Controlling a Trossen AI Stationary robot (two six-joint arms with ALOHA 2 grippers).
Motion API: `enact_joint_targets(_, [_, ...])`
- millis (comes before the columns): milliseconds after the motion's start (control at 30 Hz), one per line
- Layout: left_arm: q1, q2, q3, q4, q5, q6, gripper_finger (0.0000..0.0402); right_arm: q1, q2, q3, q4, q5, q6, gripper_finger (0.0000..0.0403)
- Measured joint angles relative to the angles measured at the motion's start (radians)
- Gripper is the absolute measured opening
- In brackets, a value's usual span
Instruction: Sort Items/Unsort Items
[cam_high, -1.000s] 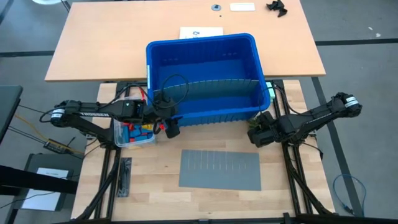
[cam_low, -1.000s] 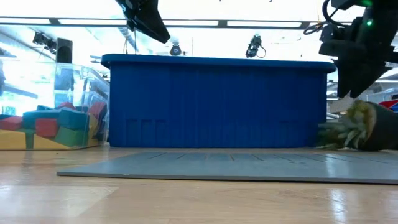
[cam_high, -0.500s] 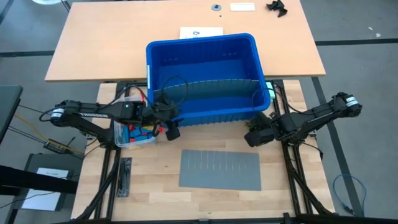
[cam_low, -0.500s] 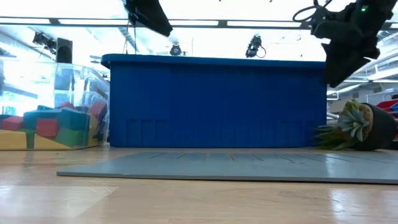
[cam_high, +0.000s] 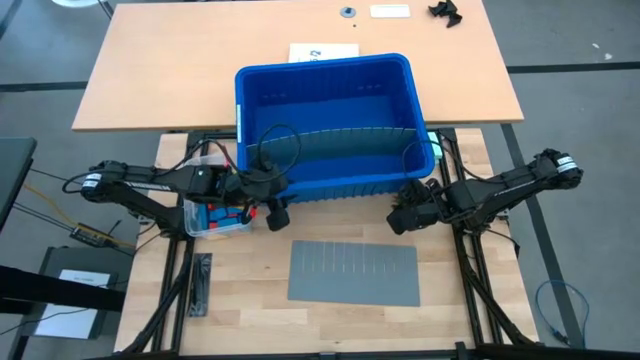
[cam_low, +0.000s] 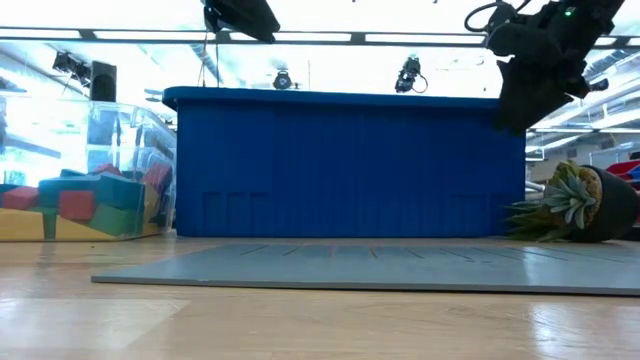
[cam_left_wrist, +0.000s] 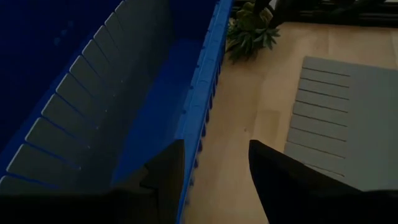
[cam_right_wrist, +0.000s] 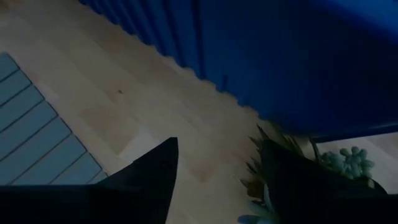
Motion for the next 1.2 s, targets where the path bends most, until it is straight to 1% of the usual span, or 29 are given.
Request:
enact_joint_targets(100, [-0.004, 0.0, 0.0, 0.004, 0.0, -0.003, 0.0186, 0.0, 0.0, -0.014, 0.027, -0.004, -0.006, 0.0255])
enact_joint_targets(233, [-0.006, 0.0, 0.0, 0.004, 0.0, -0.025, 0.0186, 0.0, 0.0, -0.021, 0.046, -0.007, -0.024, 0.0267])
enact_joint_targets(333, [-0.015, 0.0, 0.0, 0.003, 0.02, -0.049, 0.0186, 0.0, 0.0, -0.021, 0.065, -0.018, -0.026, 0.0266])
enact_joint_targets(433, [-0.041, 0.0, 0.0, 0.003, 0.025, -0.088, 0.0186, 0.01, 0.0, -0.021, 0.095, -0.063, -0.031, 0.0259])
enact_joint_targets(500, [-0.067, 0.0, 0.0, -0.005, 0.025, -0.127, 0.0186, 0.027, 0.0, -0.021, 0.112, -0.09, -0.033, 0.0254])
enact_joint_targets(600, [-0.119, 0.002, 0.0, -0.028, 0.01, -0.204, 0.0186, 0.069, 0.0, -0.021, 0.114, -0.118, 0.009, 0.0248])
enact_joint_targets(733, [-0.191, 0.022, -0.004, -0.075, -0.019, -0.338, 0.0186, 0.157, 0.0, -0.021, 0.114, -0.135, 0.114, 0.0244])
enact_joint_targets(800, [-0.218, 0.024, -0.025, -0.076, -0.02, -0.417, 0.0186, 0.203, 0.0, -0.021, 0.113, -0.134, 0.173, 0.0244])
enact_joint_targets(933, [-0.259, 0.024, -0.124, -0.071, -0.005, -0.634, 0.0186, 0.292, 0.002, -0.021, 0.113, -0.115, 0.351, 0.0242])
enact_joint_targets(1000, [-0.271, 0.024, -0.188, -0.05, 0.025, -0.732, 0.0186, 0.341, 0.012, -0.021, 0.114, -0.11, 0.47, 0.0239])
enact_joint_targets(1100, [-0.281, 0.024, -0.304, 0.073, 0.104, -0.861, 0.0186, 0.417, 0.044, -0.022, 0.114, -0.112, 0.623, 0.0235])
enact_joint_targets(1200, [-0.292, 0.023, -0.418, 0.261, 0.137, -0.959, 0.0186, 0.484, 0.105, -0.024, 0.112, -0.124, 0.762, 0.023])
